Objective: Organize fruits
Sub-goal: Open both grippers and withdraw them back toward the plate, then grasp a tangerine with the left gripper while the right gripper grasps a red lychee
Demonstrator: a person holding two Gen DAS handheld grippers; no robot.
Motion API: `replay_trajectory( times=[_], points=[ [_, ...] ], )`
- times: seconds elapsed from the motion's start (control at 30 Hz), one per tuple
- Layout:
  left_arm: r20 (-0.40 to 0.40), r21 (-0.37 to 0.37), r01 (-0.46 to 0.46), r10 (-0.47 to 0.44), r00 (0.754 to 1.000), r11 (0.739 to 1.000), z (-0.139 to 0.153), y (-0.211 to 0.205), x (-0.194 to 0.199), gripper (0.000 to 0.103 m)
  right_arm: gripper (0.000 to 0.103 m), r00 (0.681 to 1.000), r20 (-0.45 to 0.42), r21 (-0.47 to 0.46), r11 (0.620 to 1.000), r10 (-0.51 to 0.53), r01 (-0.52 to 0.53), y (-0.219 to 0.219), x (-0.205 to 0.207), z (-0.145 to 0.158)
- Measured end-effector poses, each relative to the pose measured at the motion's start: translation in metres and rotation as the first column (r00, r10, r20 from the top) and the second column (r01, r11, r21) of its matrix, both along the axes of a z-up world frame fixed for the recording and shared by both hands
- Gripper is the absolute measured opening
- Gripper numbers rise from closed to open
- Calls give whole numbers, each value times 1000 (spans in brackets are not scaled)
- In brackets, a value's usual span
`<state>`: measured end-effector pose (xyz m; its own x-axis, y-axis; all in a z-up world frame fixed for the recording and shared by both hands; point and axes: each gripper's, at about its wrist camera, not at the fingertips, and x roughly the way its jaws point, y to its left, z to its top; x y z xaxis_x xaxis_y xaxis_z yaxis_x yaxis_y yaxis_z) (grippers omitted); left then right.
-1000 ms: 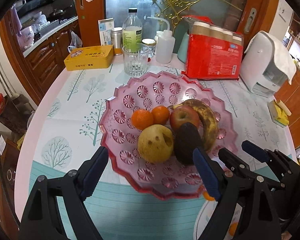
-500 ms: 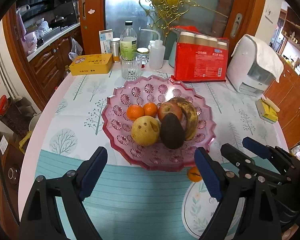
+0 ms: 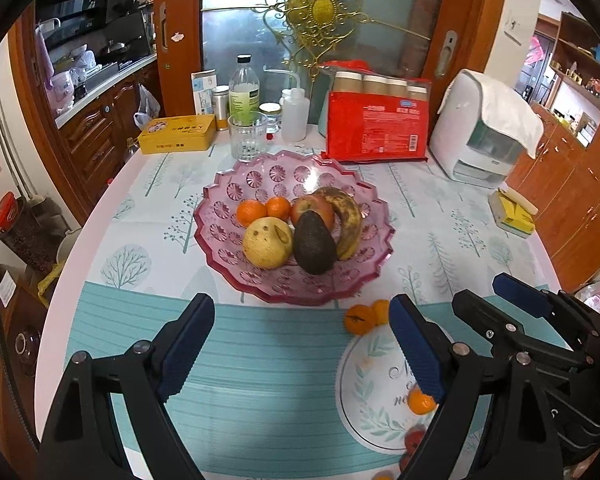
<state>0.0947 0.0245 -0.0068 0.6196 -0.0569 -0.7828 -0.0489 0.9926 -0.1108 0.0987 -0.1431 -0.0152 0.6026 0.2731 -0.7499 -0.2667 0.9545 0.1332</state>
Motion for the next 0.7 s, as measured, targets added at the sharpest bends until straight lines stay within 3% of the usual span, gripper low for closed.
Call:
replay_trajectory(
  times=[0.23,0.7],
  points=[
    [-4,9,16,-16,1000,1000,-6,-15,-26,88,57,1000,-17,-4,1000,-7,7,-22,-20,-7],
    [-131,21,145,-142,981,989,-70,-51,-69,88,57,996,-90,-48,999,-4,0,-52,-61,-56]
  ],
)
